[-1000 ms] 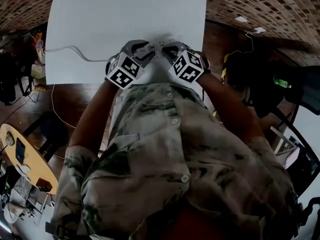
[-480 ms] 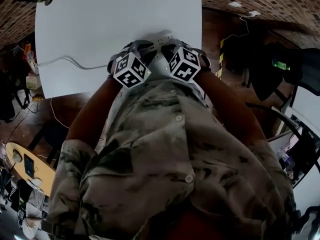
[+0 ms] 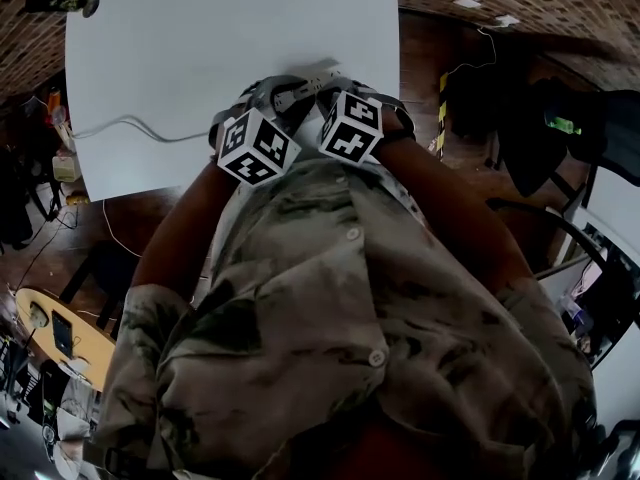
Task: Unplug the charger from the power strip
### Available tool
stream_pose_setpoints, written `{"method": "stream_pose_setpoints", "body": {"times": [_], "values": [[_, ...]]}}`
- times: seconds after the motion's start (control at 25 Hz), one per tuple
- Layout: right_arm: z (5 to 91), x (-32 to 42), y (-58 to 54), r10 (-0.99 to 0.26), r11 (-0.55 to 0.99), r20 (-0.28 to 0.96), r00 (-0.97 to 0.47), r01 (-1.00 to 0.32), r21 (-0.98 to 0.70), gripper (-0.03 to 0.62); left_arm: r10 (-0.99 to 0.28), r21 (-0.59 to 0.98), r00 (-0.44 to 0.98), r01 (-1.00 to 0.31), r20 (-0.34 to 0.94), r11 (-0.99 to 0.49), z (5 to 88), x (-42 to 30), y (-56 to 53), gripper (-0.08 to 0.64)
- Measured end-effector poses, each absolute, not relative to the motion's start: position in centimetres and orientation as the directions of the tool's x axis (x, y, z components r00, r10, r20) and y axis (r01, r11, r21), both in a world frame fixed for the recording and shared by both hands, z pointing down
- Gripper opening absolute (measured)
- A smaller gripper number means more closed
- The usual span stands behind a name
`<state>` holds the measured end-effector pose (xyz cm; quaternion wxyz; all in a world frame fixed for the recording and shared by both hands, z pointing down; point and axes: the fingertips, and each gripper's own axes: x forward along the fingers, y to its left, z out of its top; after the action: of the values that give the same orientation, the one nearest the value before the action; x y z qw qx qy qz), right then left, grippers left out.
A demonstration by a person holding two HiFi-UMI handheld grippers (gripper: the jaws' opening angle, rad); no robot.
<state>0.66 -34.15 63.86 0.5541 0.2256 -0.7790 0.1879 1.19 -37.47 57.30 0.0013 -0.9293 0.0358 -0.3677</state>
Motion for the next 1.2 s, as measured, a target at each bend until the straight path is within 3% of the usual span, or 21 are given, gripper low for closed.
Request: {"method": "stream_pose_setpoints", "body": {"times": [0.2,0.4,0.64,0.76,0.96,1.2], "values": [[63.7,1.0,-34.1,-0.140,0.823,0.933,-0.333,-0.562,-0.077,-0.003,-0.134,-0.010,0.789,-0.159,0.599,-0.987,51.4,1.3,-41.7,0.106],[63.6,0.9,-34.4,-0.254,0.857,0.892,-0.375,-0.515,0.027,-0.002,-0.274,0.020,0.776,-0.345,0.568,-0.938,48.5,-3.0,-43.7,0.106],[59.7,2.5,-32.9,-0.377,0.870,0.792,-0.480,-0.478,0.124,0.002,-0.506,0.162,0.682,-0.665,0.528,-0.729,46.0,-9.5,-42.1,0.107],[56.8,4.5,-31.8,-0.422,0.863,0.731,-0.536,-0.485,0.143,0.002,-0.610,0.134,0.599,-0.762,0.519,-0.634,43.6,-11.3,-39.2,0.107],[54.0,6.7,-30.3,-0.412,0.869,0.681,-0.606,-0.486,0.093,0.003,-0.711,0.152,0.500,-0.855,0.494,-0.496,40.1,-13.5,-32.6,0.107],[51.2,8.0,-26.4,-0.425,0.866,0.637,-0.643,-0.494,0.078,0.003,-0.710,0.065,0.460,-0.859,0.533,-0.508,38.9,-13.4,-25.0,0.107]]}}
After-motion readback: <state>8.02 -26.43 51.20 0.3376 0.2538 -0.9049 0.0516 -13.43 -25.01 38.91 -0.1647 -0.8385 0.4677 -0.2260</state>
